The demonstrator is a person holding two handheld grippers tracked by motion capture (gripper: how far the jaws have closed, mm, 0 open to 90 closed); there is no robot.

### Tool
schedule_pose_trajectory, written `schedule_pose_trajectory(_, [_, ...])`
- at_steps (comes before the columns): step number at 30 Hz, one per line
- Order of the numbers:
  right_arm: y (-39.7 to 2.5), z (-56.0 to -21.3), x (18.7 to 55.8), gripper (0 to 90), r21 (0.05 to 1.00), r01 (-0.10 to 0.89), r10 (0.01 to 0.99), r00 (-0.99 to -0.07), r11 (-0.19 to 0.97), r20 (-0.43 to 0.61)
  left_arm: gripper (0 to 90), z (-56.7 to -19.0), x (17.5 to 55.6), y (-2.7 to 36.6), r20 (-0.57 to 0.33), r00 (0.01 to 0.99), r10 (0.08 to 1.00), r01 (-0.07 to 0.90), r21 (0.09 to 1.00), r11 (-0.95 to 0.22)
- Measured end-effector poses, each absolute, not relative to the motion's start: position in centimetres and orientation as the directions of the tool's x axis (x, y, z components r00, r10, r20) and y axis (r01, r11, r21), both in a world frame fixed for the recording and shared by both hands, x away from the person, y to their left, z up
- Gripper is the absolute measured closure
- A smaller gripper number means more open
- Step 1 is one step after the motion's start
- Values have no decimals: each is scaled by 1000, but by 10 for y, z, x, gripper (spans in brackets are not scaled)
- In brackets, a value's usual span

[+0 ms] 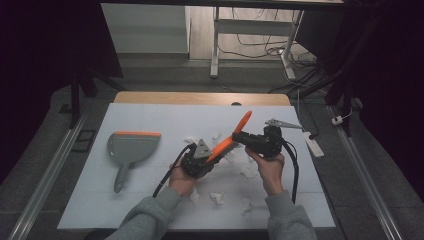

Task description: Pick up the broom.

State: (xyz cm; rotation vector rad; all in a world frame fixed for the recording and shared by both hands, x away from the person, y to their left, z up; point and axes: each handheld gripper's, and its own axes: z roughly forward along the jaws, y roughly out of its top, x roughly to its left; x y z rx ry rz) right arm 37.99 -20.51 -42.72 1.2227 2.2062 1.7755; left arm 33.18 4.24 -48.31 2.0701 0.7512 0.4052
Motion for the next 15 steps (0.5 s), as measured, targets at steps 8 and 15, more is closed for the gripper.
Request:
schedule_pose_trajectory(8, [-229, -421, 371, 439, 855, 496, 590, -739, 150, 326, 800, -465, 334, 72, -13, 781, 624, 380, 803, -459])
schedule_pose_trajectory(15, [-242, -434, 358, 387, 837, 465, 595, -772, 287, 225, 800, -462, 335, 75, -35, 832, 553, 401, 726, -558])
